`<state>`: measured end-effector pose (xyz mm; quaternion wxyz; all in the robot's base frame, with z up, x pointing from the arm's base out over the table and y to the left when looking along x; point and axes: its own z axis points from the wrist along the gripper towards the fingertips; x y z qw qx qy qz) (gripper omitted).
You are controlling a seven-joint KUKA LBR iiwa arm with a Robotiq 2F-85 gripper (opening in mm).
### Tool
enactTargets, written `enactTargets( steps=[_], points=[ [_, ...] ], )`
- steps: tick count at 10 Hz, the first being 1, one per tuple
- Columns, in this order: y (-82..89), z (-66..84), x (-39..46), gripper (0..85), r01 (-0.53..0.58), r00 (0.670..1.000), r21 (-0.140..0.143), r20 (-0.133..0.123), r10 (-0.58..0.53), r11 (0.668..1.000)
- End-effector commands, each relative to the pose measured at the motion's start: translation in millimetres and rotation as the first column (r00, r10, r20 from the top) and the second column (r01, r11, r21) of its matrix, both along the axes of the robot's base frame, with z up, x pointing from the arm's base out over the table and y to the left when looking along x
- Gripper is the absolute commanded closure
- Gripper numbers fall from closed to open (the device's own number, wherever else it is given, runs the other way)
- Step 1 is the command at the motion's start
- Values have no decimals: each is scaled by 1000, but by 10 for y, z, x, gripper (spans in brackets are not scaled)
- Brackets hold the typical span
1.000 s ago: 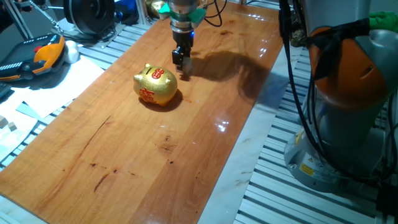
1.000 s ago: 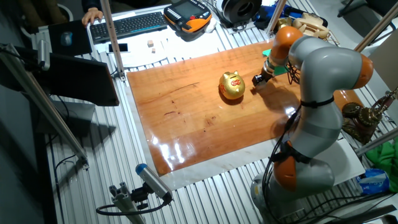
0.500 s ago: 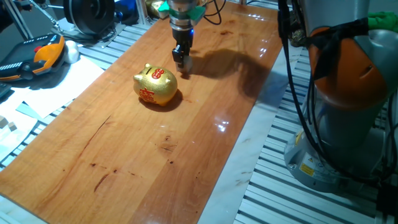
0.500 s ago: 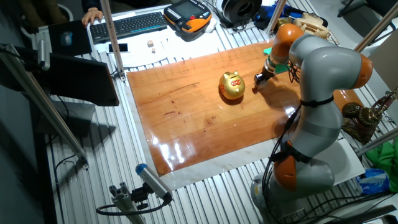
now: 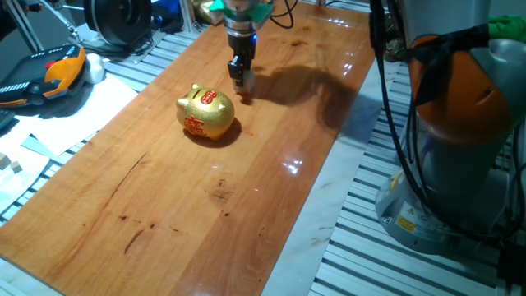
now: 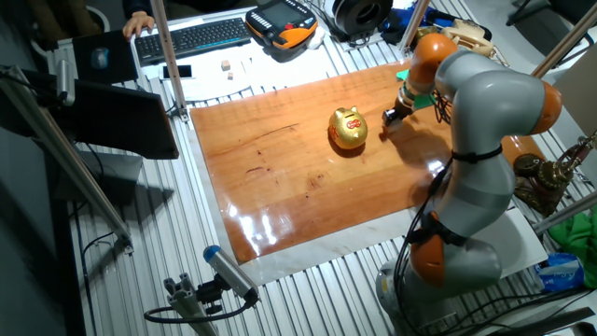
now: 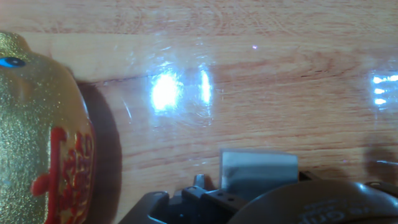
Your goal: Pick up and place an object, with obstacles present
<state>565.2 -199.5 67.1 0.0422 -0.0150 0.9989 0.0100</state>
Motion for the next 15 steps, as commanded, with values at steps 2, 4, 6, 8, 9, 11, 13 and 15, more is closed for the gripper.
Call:
enactTargets(
  steps=[2, 4, 6, 8, 9, 11, 13, 15],
  points=[
    [20, 108, -36, 850, 20, 1000, 10, 12, -20, 1000],
    [39, 236, -59, 850, 30, 999, 2, 11, -30, 1000],
    [78, 320, -100, 850, 61, 998, 20, 6, -61, 998],
    [95, 463, -188, 850, 76, 997, 22, -7, -76, 997],
    [90, 510, -219, 850, 77, 997, 29, -18, -77, 997],
    [40, 636, -288, 850, 69, 997, 36, -40, -68, 997],
    [-35, 755, -350, 850, 52, 996, 50, -69, -48, 997],
    [-37, 807, -404, 850, -14, 997, 26, -77, 16, 1000]
  ],
)
